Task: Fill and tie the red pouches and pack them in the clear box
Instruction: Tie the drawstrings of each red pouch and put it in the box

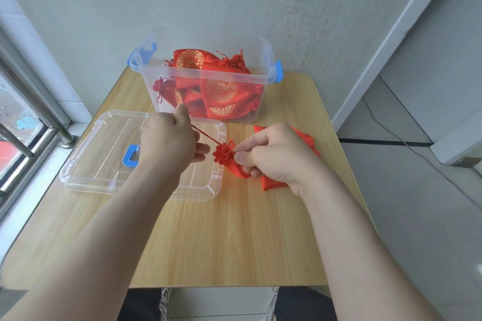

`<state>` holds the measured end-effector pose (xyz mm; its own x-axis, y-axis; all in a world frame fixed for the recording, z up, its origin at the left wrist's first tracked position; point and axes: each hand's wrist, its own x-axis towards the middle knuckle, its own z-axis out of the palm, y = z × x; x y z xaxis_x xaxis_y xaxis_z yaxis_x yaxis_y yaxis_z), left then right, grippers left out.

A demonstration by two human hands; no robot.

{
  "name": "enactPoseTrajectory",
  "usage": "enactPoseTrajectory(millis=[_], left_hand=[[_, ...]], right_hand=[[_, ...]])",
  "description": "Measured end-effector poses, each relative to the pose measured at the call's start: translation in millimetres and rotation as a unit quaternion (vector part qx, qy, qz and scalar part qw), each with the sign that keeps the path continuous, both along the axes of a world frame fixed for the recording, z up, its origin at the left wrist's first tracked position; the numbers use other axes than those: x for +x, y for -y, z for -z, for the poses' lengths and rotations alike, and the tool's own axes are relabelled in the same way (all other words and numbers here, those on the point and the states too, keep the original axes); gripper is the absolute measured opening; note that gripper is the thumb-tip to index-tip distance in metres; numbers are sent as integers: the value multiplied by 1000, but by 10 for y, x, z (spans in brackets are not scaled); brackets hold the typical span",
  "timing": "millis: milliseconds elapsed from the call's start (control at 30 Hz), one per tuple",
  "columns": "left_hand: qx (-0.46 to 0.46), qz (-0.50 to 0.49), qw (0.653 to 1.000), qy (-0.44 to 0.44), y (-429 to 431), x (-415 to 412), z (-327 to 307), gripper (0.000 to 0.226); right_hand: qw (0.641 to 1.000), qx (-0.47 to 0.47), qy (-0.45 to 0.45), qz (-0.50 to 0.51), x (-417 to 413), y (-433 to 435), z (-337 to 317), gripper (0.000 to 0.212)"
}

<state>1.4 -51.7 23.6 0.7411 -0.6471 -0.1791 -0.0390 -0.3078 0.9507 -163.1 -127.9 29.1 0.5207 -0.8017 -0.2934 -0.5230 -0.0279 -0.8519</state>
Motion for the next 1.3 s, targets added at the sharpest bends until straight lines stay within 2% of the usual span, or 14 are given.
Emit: enactPoseTrajectory(millis=[100,233,333,400,467,567,600,700,800,967,1100,1200,1267,1300], left_hand=[[-27,6,999,-46,7,-52,-2,45],[-61,8,997,-48,10,-54,-34,54],[-40,55,998,-15,-3,-10,-57,46],[-21,124,992,30,-32,-9,-39,32],[-2,199,978,65,-52,-50,-26,31],[0,195,977,87,-41,-61,2,12],[-10,184,979,90,-37,-48,6,14],[-47,183,976,107,-34,27,20,24],[-63,163,972,155,-12,70,49,18],[0,106,972,210,24,156,128,16],[11,121,970,209,36,162,148,12],[27,152,963,219,50,152,179,19],[49,174,956,231,57,155,216,22],[59,184,952,236,62,158,235,22]], right_hand=[[998,-47,-38,26,53,8,68,12],[994,-102,-17,35,121,-2,85,13],[994,-69,59,52,149,7,70,17],[990,-51,119,58,162,18,68,22],[977,-16,199,73,173,27,42,19],[939,97,322,78,197,-2,-54,23],[932,108,337,74,205,-6,-49,24],[955,-30,287,68,249,-9,30,17],[944,-159,242,159,329,-11,75,13],[871,-287,222,331,486,218,-102,18],[810,-365,289,356,767,396,-417,13],[780,-444,264,353,969,491,-554,13],[789,-478,206,328,1042,559,-549,16],[813,-475,144,305,1073,597,-523,18]])
